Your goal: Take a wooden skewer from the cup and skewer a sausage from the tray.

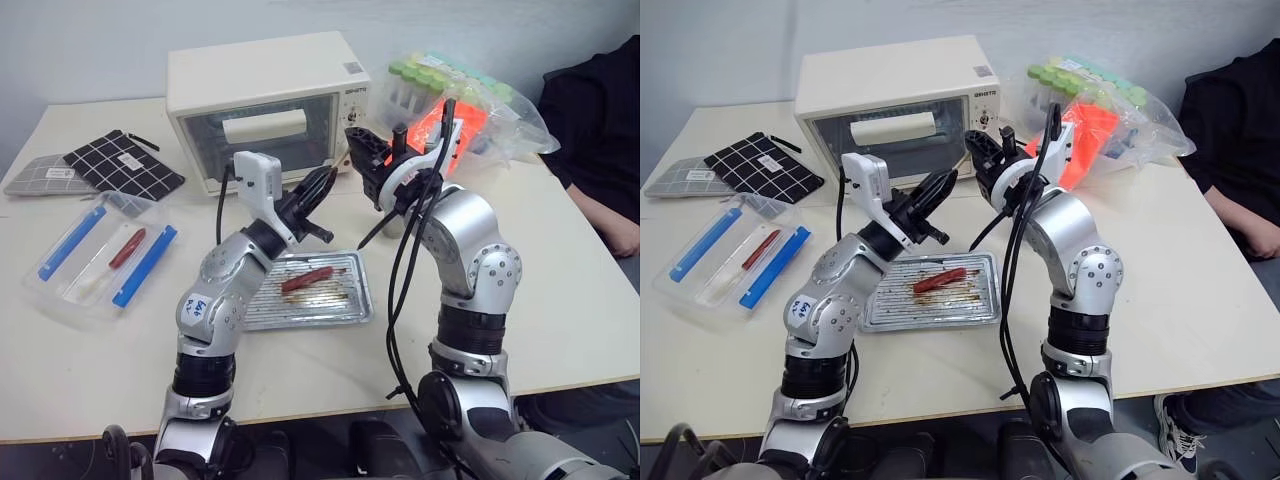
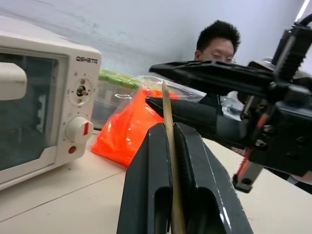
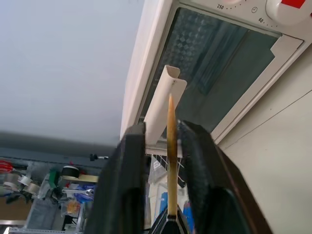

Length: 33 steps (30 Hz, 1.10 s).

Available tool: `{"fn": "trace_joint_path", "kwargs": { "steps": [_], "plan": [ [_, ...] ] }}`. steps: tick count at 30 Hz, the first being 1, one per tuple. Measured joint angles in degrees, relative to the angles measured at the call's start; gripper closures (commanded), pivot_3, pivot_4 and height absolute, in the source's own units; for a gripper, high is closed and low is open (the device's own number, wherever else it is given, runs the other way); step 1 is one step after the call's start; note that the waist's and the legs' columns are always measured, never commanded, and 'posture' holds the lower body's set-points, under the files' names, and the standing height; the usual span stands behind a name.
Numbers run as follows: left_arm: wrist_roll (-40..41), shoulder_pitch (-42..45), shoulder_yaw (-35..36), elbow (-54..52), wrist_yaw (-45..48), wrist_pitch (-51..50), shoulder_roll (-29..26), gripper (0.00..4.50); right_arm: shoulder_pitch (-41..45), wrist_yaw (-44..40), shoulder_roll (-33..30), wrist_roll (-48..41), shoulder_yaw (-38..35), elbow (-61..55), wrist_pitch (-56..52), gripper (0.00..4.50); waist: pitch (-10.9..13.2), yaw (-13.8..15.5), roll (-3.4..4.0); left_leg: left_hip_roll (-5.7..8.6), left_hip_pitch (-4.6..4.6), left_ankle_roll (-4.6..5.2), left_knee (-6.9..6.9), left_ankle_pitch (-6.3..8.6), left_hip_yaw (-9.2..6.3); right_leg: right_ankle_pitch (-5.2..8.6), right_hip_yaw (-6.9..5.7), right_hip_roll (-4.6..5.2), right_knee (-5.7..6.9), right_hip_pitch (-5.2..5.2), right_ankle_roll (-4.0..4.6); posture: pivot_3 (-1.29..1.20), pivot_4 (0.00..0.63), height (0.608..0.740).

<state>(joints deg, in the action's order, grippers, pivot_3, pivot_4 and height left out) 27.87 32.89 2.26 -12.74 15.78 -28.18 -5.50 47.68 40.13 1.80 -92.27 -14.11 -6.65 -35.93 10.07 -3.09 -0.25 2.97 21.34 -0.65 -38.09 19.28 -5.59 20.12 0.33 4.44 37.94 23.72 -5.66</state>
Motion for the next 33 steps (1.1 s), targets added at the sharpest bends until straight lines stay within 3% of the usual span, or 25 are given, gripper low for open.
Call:
{"fn": "trace_joint_path", "kwargs": {
  "steps": [3,8,12,15,18,26,33],
  "plan": [
    [-0.11,0.11,0.03,0.11,0.99,0.07,-1.55,4.50,0.00,-1.14,-2.85,-0.02,0.17,0.00,-1.22,2.62,0.00,0.05,0.00,0.00,0.00,0.00,-0.01,0.00,0.00,0.00,0.00,0.00,-0.01,-0.01,0.00,0.00,0.150,0.740],
    [1.24,-0.19,1.52,-1.29,4.86,-2.77,-8.77,4.50,0.94,-14.26,-21.98,6.00,3.38,0.32,-12.30,2.62,0.01,0.64,0.00,0.00,0.07,0.02,0.00,-0.01,0.00,0.00,0.00,0.00,-0.08,0.01,0.00,0.00,0.150,0.740],
    [5.23,-2.89,4.90,-4.95,11.76,-7.49,-19.48,4.50,4.49,-31.59,-35.88,16.26,9.58,1.16,-19.10,1.83,0.04,0.17,0.05,-0.05,0.04,0.02,0.13,-0.01,0.02,0.00,0.10,-0.10,-0.13,0.07,0.01,0.00,0.150,0.740],
    [7.71,-4.83,8.72,-4.95,18.00,-9.90,-28.52,4.50,6.64,-45.86,-40.70,25.08,15.66,1.42,-19.61,1.11,0.04,0.12,0.05,-0.09,0.03,0.02,0.15,0.00,-0.01,0.00,0.09,-0.11,-0.20,0.05,0.01,0.00,0.150,0.740],
    [8.50,-5.73,11.49,-4.26,23.56,-10.87,-35.81,4.50,7.89,-57.24,-41.86,32.62,21.39,2.35,-18.65,0.40,0.04,0.53,0.04,-0.05,0.06,0.02,0.13,0.00,-0.07,0.00,0.04,-0.04,-0.27,0.04,0.00,0.00,0.150,0.740],
    [12.70,-13.45,19.54,-2.61,39.34,-14.45,-52.32,4.50,10.36,-87.85,-43.58,60.10,38.48,9.70,1.70,0.40,0.08,1.50,0.01,0.01,0.11,0.01,0.13,0.02,-0.17,0.00,-0.01,0.05,-0.52,0.06,0.00,0.00,0.150,0.740],
    [14.59,-18.10,21.90,-6.23,43.14,-15.20,-54.01,4.50,11.86,-105.16,-36.53,73.62,45.29,21.16,16.12,0.40,0.09,1.43,0.01,0.01,0.11,0.00,0.09,0.02,-0.19,0.00,-0.02,0.04,-0.47,0.07,0.00,0.00,0.150,0.740]
  ]
}}
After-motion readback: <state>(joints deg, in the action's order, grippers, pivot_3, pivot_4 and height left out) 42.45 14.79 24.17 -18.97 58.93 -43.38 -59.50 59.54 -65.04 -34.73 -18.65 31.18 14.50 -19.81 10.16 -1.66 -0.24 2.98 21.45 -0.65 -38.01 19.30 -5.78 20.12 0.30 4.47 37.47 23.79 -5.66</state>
